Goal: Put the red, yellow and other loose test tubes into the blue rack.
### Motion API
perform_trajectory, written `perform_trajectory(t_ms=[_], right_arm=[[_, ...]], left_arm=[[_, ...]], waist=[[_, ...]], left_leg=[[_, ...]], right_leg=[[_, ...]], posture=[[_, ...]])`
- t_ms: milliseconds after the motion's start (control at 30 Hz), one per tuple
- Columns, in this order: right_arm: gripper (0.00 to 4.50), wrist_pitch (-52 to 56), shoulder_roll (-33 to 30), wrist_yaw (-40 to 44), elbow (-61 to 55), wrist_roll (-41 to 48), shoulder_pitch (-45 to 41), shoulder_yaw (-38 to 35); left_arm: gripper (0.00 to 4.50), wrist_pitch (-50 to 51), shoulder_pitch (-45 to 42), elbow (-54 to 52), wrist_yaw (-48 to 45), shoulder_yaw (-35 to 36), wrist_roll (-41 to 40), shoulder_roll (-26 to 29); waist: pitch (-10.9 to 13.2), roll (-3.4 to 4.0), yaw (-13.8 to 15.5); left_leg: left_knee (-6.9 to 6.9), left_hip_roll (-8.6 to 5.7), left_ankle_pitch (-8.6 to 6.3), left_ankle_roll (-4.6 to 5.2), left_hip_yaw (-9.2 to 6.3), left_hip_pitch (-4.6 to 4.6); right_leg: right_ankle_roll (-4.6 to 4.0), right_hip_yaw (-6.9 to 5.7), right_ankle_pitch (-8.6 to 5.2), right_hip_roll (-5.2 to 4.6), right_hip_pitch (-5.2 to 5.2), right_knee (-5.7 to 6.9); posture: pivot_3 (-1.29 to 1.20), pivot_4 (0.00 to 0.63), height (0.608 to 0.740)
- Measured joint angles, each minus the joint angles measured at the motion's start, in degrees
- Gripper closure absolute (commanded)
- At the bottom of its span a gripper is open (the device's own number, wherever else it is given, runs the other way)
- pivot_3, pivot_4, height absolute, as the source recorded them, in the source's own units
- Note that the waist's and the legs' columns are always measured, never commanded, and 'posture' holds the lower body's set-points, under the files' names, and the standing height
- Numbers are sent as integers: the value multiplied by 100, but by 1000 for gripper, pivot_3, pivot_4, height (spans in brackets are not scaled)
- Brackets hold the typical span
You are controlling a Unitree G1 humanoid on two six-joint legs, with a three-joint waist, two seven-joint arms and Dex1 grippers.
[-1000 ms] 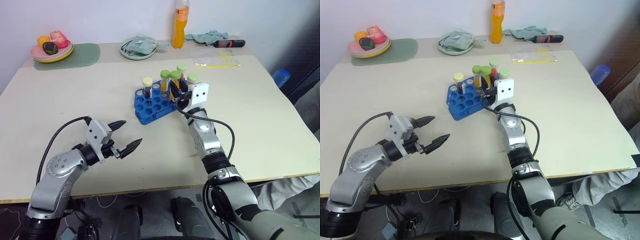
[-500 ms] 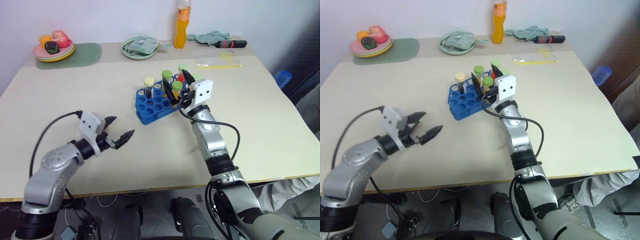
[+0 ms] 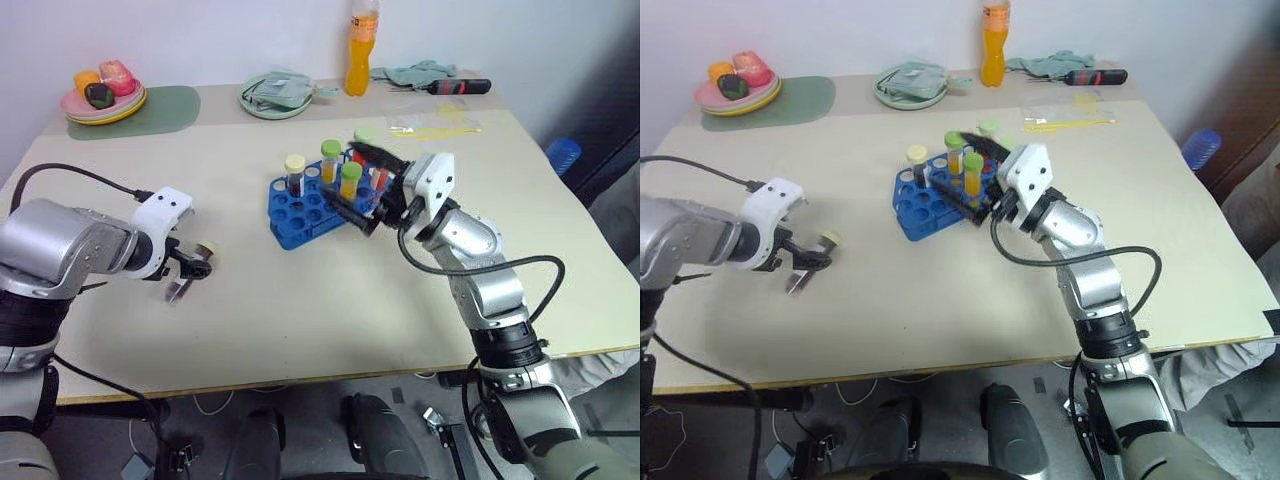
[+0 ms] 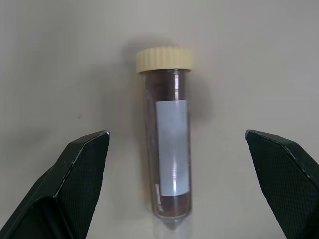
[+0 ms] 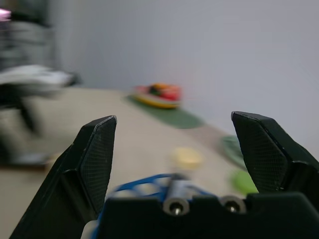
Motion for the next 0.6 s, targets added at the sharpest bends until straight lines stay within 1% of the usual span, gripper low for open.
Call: perform_trajectory(t_ms=[100,200,267,333,467,500,600], right_arm=[[422,161,-178,387,-410,33,314,322],[422,278,-270,495,-594,37,420,393],[368,382,-278,530,-723,49,464,403],[368,518,-319,571,-824,68,510,417],[368,753,-389,657,-968,129,585,429],[368,821,-395,683,-980,165,585,429],[368,973,-421,778,-1018,248,584,435]], left_arm=[[0,-33,-195,507,-89,-427,202,-25],[0,-51,-323,803,-182,-527,268,-149],[531,-104,-337,914,-204,-584,338,-250],[1303,-123,-335,1025,-204,-601,384,-352],[3394,-158,-334,1113,-190,-595,493,-431],[3694,-170,-333,1139,-186,-579,538,-453],[3718,-269,-236,1128,-177,-443,593,-505]], waist=[[0,-1,2],[0,-1,8],[0,-2,7],[0,-3,10],[-1,-3,15],[-1,-3,16],[-4,1,37]], left_leg=[[4,-1,1,-1,1,-2],[5,-1,1,-2,1,-2],[5,-1,1,-2,1,-2],[6,-1,1,-2,1,-3],[7,-1,1,-2,1,-2],[7,-1,1,-2,1,-1],[8,-2,2,-2,1,3]], right_leg=[[0,0,0,-1,0,0],[0,0,0,-1,0,0],[0,0,0,-1,0,0],[0,0,0,-1,0,0],[0,0,0,-1,0,1],[0,0,0,-1,0,2],[0,0,0,-1,3,7]], posture=[[0,150,740],[0,150,740],[0,150,740],[0,150,740],[0,150,740],[0,150,740],[0,150,740]])
